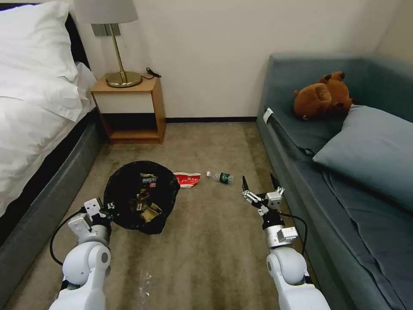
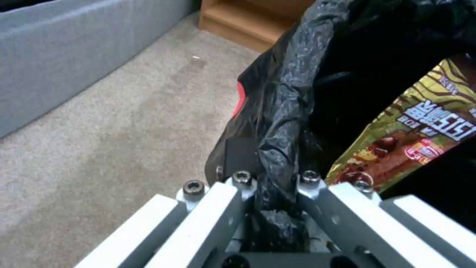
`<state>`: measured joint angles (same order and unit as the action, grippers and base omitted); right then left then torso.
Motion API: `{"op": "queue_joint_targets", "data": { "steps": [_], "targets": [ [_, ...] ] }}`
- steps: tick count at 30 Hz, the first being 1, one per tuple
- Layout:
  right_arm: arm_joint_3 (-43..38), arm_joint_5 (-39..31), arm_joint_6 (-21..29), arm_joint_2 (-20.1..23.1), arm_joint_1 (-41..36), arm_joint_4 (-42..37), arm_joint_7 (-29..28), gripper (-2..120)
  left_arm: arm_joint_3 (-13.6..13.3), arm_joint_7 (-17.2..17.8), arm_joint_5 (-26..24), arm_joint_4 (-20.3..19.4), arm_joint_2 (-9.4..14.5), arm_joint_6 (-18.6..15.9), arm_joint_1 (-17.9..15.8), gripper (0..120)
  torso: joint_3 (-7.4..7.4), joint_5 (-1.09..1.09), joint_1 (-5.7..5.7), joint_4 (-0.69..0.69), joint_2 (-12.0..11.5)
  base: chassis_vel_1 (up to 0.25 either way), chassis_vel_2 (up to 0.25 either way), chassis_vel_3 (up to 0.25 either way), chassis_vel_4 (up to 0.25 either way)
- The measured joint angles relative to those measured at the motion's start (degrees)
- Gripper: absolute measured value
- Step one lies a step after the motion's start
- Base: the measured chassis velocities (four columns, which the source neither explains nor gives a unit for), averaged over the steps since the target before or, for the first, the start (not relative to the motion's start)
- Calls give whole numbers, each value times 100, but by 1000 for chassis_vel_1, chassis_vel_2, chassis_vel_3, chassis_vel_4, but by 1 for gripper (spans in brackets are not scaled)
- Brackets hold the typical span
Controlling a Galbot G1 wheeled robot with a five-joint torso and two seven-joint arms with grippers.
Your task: Pick up the trash bin, then pick up the garbage on the floor and place it into the trash bin.
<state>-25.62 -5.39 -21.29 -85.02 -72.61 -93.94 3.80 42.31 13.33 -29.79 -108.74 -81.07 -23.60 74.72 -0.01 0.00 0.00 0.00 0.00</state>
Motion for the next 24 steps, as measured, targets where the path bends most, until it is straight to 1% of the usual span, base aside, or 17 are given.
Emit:
{"op": "queue_joint_targets", "data": {
  "steps": [11,24],
  "targets": [
    [-86,28,-181,-26,218,791,52,100,17,50,-31,-9,-56,22,85,1,0,0,0,1,0,0,0,0,0],
    [-59,5,-180,-6,334,939,145,100,24,69,6,-40,-97,69,135,1,1,0,0,1,0,0,0,0,0]
  ]
}}
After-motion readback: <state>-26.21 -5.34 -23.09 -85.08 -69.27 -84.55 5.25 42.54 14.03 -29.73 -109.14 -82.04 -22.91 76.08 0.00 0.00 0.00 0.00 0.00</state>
